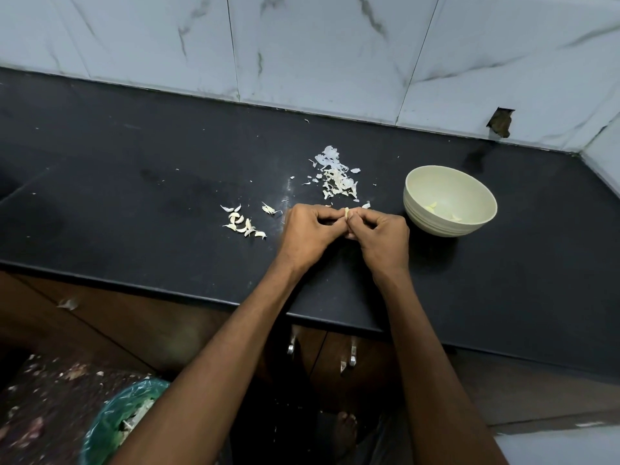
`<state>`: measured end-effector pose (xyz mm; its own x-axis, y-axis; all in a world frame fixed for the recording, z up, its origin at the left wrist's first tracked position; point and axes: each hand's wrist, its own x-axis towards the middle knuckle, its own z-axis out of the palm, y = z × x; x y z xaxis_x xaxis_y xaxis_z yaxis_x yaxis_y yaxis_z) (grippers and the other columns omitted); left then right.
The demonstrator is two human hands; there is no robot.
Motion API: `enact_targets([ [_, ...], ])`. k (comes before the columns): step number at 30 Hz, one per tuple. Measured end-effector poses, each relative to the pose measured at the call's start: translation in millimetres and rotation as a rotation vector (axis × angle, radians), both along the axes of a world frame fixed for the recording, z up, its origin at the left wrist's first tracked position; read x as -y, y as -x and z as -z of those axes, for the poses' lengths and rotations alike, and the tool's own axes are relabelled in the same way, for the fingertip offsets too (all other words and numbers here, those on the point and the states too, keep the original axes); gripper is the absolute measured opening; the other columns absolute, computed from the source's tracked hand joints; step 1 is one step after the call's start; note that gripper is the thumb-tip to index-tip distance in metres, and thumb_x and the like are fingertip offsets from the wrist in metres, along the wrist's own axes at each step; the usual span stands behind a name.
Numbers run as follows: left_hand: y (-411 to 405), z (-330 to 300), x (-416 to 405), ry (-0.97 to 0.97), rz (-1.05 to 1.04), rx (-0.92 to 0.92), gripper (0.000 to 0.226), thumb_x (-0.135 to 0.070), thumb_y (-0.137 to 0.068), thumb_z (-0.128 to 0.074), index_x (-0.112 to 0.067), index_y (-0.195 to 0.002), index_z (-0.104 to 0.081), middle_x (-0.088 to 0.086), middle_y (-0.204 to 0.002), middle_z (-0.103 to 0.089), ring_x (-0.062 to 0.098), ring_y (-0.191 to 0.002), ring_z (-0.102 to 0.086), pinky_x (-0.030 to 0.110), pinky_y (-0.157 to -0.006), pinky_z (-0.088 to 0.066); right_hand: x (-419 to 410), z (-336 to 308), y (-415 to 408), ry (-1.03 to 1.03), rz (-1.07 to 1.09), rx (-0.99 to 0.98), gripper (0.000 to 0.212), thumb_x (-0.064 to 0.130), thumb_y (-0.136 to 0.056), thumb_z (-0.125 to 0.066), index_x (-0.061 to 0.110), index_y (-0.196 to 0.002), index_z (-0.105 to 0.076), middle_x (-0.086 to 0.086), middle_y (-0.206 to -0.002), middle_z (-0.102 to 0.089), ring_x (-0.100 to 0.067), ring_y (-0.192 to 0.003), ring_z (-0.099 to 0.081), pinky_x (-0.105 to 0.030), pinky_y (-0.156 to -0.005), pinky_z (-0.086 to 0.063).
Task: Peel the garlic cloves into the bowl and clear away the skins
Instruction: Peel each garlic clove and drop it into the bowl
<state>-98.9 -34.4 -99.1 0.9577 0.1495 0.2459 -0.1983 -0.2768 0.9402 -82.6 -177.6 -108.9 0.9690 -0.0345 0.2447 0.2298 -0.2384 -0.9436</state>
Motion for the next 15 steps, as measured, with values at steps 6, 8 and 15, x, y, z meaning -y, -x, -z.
enact_targets([
  [6,1.5,-0.9,3.0,-0.068,-0.052,0.012,0.008,-0.022,-0.088,-0.080,-0.017,-0.084,-0.085,-0.005,-0.075,-0.078,0.012,-0.079,-0.075,0.037,-0.074,-0.058,1.0,-0.1,-1.4,0.020,-0.008,-0.004,0.019,0.016,-0.095,-0.068,0.017,-0.084,-0.083,-0.003,-0.072,-0.077,-0.008,-0.066,-0.067,-0.041,-0.074,-0.059],
  [8,1.2,-0.4,2.8,-0.046,-0.069,0.014,0.007,-0.021,-0.087,-0.082,-0.015,-0.086,-0.085,-0.006,-0.077,-0.079,0.006,-0.078,-0.075,0.035,-0.074,-0.059,0.3,0.5,-1.8,0.013,-0.024,-0.013,0.018,0.014,-0.094,-0.068,0.016,-0.083,-0.083,-0.003,-0.074,-0.077,-0.009,-0.067,-0.069,-0.041,-0.075,-0.059],
  [15,-2.5,2.6,-2.9,0.216,0.055,-0.066,0.012,-0.008,-0.086,-0.081,-0.008,-0.098,-0.083,0.004,-0.086,-0.080,0.023,-0.089,-0.078,0.038,-0.088,-0.061,-0.6,-3.3,2.0,-0.164,-0.060,-0.033,0.019,0.002,-0.094,-0.068,0.007,-0.080,-0.080,-0.010,-0.073,-0.074,-0.013,-0.072,-0.068,-0.030,-0.071,-0.060],
])
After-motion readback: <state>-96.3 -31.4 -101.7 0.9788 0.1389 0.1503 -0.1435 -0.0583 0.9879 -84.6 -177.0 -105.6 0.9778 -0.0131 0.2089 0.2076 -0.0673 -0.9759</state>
